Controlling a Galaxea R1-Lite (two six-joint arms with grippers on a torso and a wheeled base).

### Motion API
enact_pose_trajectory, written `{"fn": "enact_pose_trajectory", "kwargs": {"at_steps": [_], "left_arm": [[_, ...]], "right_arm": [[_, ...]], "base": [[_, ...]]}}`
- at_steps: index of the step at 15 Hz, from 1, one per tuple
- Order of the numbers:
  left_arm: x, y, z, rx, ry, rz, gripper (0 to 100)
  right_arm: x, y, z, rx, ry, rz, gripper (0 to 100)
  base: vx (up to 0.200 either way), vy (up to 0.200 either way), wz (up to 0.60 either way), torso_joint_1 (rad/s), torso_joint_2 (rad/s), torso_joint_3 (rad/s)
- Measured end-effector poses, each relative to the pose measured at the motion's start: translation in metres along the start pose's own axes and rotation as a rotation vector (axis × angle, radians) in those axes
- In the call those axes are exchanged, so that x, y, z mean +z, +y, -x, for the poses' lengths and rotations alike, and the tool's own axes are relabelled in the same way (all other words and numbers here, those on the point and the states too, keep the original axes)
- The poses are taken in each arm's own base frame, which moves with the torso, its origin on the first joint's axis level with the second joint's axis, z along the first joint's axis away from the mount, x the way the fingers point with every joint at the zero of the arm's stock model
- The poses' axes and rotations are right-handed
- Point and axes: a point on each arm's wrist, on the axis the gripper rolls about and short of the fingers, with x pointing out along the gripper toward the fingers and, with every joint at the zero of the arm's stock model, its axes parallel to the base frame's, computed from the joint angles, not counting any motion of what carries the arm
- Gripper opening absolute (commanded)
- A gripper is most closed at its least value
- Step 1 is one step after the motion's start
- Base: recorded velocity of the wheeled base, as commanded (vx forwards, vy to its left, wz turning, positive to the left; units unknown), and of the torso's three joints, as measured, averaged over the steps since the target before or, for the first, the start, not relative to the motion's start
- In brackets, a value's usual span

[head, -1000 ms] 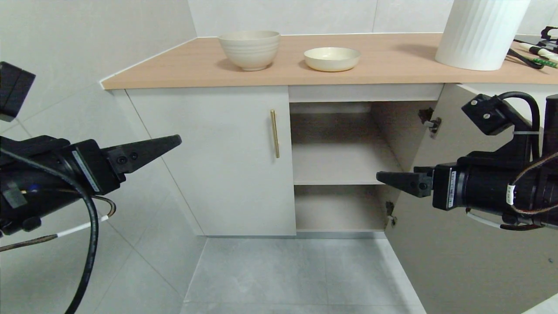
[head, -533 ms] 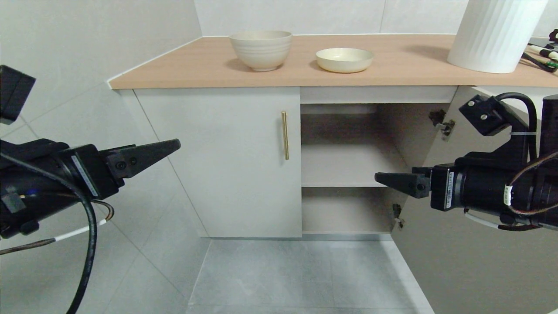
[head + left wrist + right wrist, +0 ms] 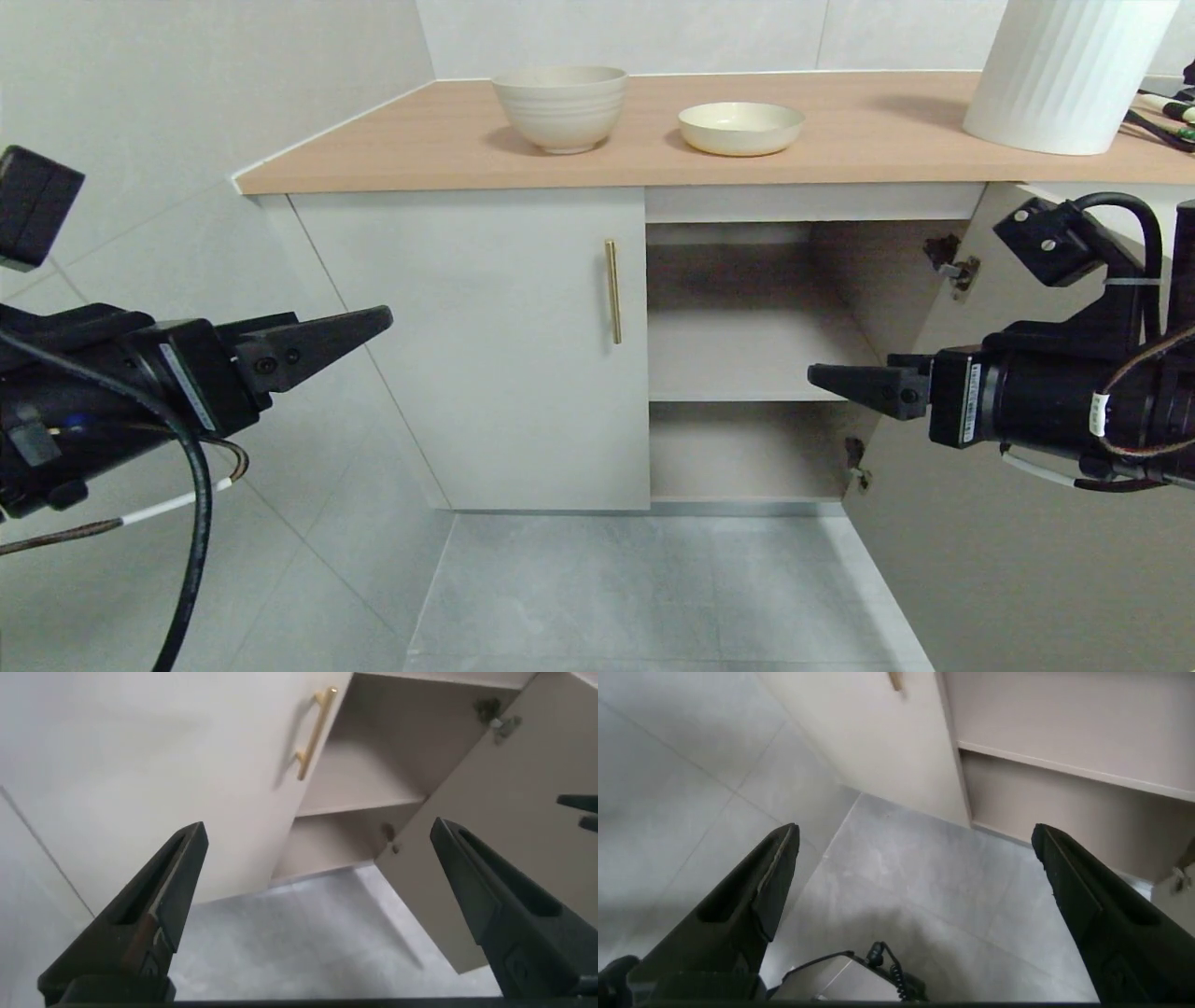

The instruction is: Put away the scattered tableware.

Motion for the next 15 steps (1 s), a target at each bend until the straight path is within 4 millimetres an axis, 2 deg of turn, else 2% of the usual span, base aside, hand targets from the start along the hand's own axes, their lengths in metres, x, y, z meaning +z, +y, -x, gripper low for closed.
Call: {"fn": "enact_pose_trajectory", "kwargs": {"at_steps": [12, 15], "left_arm": [[-0.0001, -0.0001, 0.0006, 0.001, 0.003, 0.002, 100], [-0.0002, 0.0004, 0.0004, 0.008, 0.001, 0.005, 100]], "right_arm": [[0.0020, 0.0018, 0.0080, 0.017, -0.019, -0.002, 100], [0.0006, 0.0017, 0.0108, 0.026, -0.033, -0.004, 100]], "base": [[0.200, 0.000, 0.00, 0.001, 0.00, 0.002], [0.000, 0.000, 0.00, 0.000, 0.00, 0.000]]}}
